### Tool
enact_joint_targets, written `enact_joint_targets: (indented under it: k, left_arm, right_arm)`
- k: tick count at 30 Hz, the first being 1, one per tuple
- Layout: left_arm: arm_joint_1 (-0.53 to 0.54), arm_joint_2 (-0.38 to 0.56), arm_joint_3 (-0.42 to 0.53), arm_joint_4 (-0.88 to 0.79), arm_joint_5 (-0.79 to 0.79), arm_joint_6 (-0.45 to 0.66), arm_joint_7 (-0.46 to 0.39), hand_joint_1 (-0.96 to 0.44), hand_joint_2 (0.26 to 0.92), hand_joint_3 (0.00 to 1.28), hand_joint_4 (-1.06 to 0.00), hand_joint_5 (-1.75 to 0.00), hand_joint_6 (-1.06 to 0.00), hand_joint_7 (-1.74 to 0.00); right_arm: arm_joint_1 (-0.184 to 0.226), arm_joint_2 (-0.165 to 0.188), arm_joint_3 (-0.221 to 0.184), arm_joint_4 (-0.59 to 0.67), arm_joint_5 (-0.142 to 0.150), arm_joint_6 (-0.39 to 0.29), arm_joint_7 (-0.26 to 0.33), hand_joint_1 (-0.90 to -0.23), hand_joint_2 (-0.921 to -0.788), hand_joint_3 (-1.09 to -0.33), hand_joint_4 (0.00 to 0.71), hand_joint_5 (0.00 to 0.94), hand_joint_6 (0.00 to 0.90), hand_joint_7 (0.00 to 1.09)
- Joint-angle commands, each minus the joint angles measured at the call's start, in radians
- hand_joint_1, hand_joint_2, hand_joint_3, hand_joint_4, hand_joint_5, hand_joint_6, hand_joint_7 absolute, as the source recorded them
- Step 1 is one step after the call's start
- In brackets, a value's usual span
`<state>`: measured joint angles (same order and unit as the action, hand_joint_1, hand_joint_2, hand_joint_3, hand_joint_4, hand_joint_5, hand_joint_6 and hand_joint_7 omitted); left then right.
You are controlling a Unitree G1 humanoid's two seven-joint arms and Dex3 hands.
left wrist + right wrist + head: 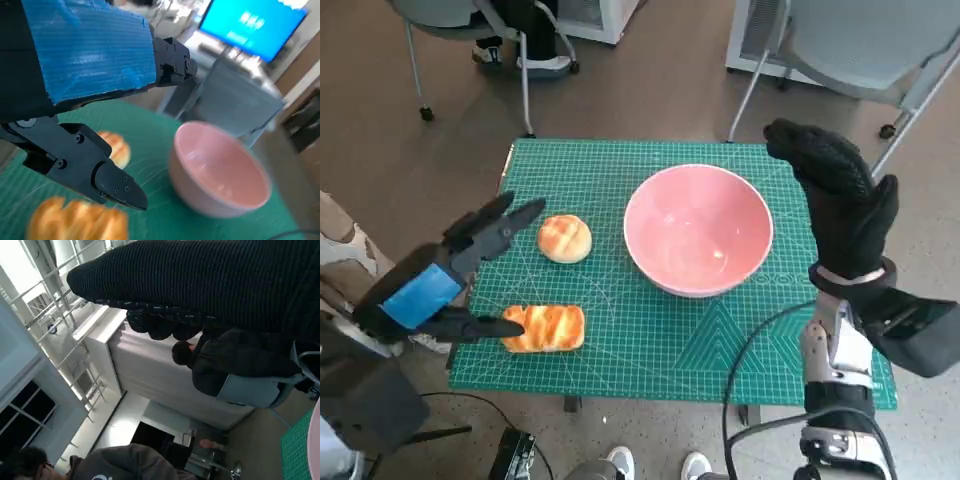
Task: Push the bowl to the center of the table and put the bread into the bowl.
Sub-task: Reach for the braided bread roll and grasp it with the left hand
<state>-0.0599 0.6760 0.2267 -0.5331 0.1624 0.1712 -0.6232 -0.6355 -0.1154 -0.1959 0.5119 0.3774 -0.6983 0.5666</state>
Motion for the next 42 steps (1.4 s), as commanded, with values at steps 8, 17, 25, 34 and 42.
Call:
enact_joint_targets:
  k: [8,17,25,34,42]
  left_arm:
    - [0.014,0.05,-0.208,-0.098,0.248,0.278,-0.021,-0.23,0.678,0.01,-0.18,-0.01,-0.32,-0.05]
    - [-0.039,0.016,-0.356,-0.019,0.374,0.344,0.001,-0.21,0.683,0.01,-0.19,-0.01,-0.34,-0.03]
    - [-0.087,-0.002,-0.42,0.083,0.414,0.352,0.005,-0.17,0.685,0.01,-0.21,-0.01,-0.36,-0.02]
    - [-0.125,-0.027,-0.458,0.149,0.451,0.379,0.008,-0.18,0.686,0.01,-0.21,0.0,-0.36,-0.01]
    - [-0.154,-0.049,-0.492,0.21,0.482,0.398,0.019,-0.18,0.685,0.01,-0.21,0.0,-0.37,0.0]
  right_arm:
    - [0.017,0.0,-0.002,0.027,0.015,0.024,0.006,-0.64,-0.921,-0.748,0.216,0.0,0.077,0.51]
    - [0.014,0.001,-0.001,0.028,0.022,0.034,0.012,-0.638,-0.921,-0.753,0.216,0.0,0.07,0.52]
    - [0.017,-0.003,-0.003,0.015,0.025,0.044,0.016,-0.636,-0.921,-0.755,0.217,0.001,0.065,0.53]
    - [0.025,-0.005,-0.004,0.002,0.027,0.051,0.022,-0.63,-0.921,-0.757,0.217,0.001,0.061,0.54]
    - [0.031,-0.008,-0.007,-0.002,0.031,0.051,0.03,-0.63,-0.921,-0.756,0.217,0.001,0.058,0.54]
